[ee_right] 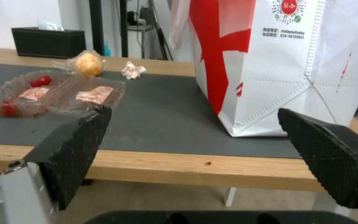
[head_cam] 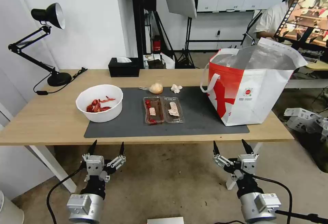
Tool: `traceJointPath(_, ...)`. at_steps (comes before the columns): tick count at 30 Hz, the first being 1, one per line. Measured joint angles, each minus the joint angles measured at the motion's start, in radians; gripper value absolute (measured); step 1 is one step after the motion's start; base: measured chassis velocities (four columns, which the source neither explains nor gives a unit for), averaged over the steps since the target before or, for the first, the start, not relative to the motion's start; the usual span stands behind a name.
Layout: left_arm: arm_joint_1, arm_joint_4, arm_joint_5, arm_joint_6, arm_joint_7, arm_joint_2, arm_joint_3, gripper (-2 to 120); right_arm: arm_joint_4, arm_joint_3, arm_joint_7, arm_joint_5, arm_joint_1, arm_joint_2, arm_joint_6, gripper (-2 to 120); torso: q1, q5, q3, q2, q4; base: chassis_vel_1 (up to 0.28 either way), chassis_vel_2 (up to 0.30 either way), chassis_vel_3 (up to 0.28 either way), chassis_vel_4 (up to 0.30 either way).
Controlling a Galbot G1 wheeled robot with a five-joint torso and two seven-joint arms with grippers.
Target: Pick up the trash from the table and place it into the takeout bag.
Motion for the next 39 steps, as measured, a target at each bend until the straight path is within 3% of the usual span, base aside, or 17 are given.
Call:
traceJointPath(5, -0.009, 0.000, -0.015, 0.014, -0.009, 0.007, 0.001, 100, 0.000, 0.000, 0.000, 0.003, 0.002, -0.004, -0.002, 100, 0.000, 0.0000, 0.000, 0.000, 0.0001, 0.000, 0.000, 0.000, 0.000)
traceJointPath(7, -0.052, -0.012, -0.085, 0.086, -0.050, 0.043, 0.007, 100, 0.000, 0.002, 0.003, 0.025, 0.010, -0.024, -0.018, 100, 0.000, 0.0003, 0.000, 0.000, -0.0002, 0.000, 0.000, 0.000, 0.000)
traceJointPath(11, -0.092, -0.022, -0.148, 0.153, -0.088, 0.076, 0.013, 100, 0.000, 0.009, 0.013, 0.073, 0.031, -0.067, -0.062, 100, 0.000, -0.0002, 0.000, 0.000, -0.0001, 0.000, 0.000, 0.000, 0.000)
traceJointPath(16, -0.173, -0.043, -0.275, 0.284, -0.162, 0.143, 0.025, 100, 0.000, 0.030, 0.043, 0.210, 0.091, -0.187, -0.184, 100, 0.000, 0.0001, 0.000, 0.000, -0.0003, 0.000, 0.000, 0.000, 0.000)
traceJointPath(20, -0.207, -0.050, -0.325, 0.325, -0.193, 0.171, 0.030, 100, 0.000, 0.047, 0.067, 0.319, 0.142, -0.287, -0.282, 100, 0.000, 0.0002, 0.000, 0.000, 0.0003, 0.000, 0.000, 0.000, 0.000)
traceJointPath(25, -0.249, -0.058, -0.390, 0.380, -0.232, 0.206, 0.037, 100, 0.000, 0.049, 0.078, 0.371, 0.165, -0.341, -0.308, 100, 0.000, 0.0001, 0.000, 0.000, 0.0000, 0.000, 0.000, 0.000, 0.000)
traceJointPath(31, -0.358, -0.089, -0.582, 0.540, -0.344, 0.301, 0.056, 100, -0.004, 0.068, 0.121, 0.558, 0.242, -0.490, -0.418, 100, 0.000, -0.0001, 0.000, 0.000, 0.0000, 0.000, 0.000, 0.000, 0.000)
traceJointPath(39, -0.366, -0.092, -0.607, 0.560, -0.359, 0.310, 0.070, 100, -0.006, 0.049, 0.129, 0.587, 0.257, -0.502, -0.376, 100, 0.000, 0.0001, 0.000, 0.000, 0.0001, 0.000, 0.000, 0.000, 0.000)
